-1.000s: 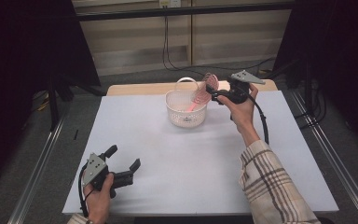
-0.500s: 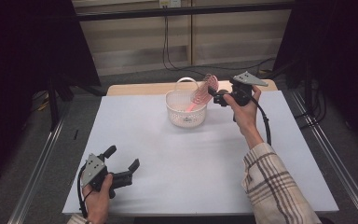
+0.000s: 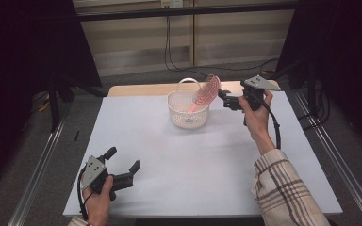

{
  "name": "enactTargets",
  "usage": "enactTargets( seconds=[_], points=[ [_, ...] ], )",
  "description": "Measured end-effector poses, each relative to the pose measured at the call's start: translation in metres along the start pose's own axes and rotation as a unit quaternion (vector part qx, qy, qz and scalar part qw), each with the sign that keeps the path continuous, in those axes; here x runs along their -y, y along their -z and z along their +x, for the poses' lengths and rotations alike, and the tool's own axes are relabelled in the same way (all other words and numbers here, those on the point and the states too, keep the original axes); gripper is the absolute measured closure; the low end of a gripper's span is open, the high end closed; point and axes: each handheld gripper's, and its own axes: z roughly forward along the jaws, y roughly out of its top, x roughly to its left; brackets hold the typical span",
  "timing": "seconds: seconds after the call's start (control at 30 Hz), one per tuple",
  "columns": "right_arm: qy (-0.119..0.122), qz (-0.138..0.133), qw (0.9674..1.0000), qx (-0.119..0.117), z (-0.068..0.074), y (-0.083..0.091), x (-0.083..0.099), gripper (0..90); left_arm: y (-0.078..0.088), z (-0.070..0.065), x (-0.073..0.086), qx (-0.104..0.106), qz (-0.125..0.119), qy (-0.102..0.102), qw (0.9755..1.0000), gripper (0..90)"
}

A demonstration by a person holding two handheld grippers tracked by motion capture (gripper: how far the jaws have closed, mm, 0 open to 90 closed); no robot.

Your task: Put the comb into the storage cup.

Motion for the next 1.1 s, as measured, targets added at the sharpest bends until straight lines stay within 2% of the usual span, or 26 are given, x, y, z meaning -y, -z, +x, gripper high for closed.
enactTargets(
  seconds=[0.47, 1.1],
  points=[
    [0.014, -0.007, 0.9999, -0.001, 0.004, 0.017, 0.005, 0.5, 0.001, -0.001, -0.001, -0.006, -0.003, -0.001, 1.0, 1.0],
    [0.018, -0.017, 0.9997, 0.006, 0.005, 0.04, 0.013, 0.0, 0.002, -0.001, -0.001, -0.005, -0.007, 0.003, 1.0, 1.0]
  ],
)
